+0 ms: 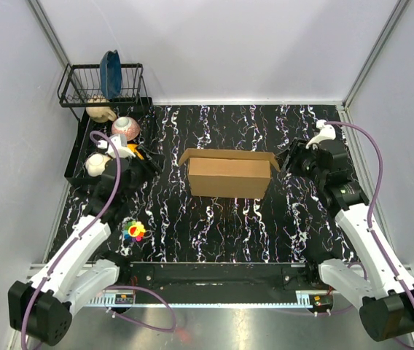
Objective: Fold the paper box
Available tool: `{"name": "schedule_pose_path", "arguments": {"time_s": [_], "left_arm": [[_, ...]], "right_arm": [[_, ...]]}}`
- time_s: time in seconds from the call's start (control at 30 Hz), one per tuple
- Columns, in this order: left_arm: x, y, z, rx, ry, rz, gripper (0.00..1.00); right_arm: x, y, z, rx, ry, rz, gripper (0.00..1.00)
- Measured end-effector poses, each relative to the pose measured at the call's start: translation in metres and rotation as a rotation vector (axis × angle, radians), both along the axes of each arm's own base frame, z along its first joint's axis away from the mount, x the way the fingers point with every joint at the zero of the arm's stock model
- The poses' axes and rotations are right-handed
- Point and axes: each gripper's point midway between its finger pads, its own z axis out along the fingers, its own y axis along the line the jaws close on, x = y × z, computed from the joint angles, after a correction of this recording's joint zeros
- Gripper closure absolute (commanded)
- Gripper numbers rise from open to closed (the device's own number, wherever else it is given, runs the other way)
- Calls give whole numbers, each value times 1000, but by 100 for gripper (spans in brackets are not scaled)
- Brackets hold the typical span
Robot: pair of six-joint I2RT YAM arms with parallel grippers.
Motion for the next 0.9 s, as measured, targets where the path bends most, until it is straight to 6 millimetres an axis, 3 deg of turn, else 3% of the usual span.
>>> {"name": "schedule_pose_path", "arguments": {"time_s": [0.17,0.3,0.43,0.73,0.9], "left_arm": [[8,0,14,-6,-16,-1,36],[9,1,14,-2,-17,-4,35],[10,3,13,-2,-14,-3,35],[11,-2,5,-2,12,-47,35],[11,-7,6,-8,6,-84,35]], "right_arm": [[-3,3,0,-1,-8,16,41],[-10,2,1,1,-21,20,42],[-14,5,-1,-1,-27,33,48],[-10,9,-33,-23,62,44,62],[-8,10,-34,-23,61,44,71]]}}
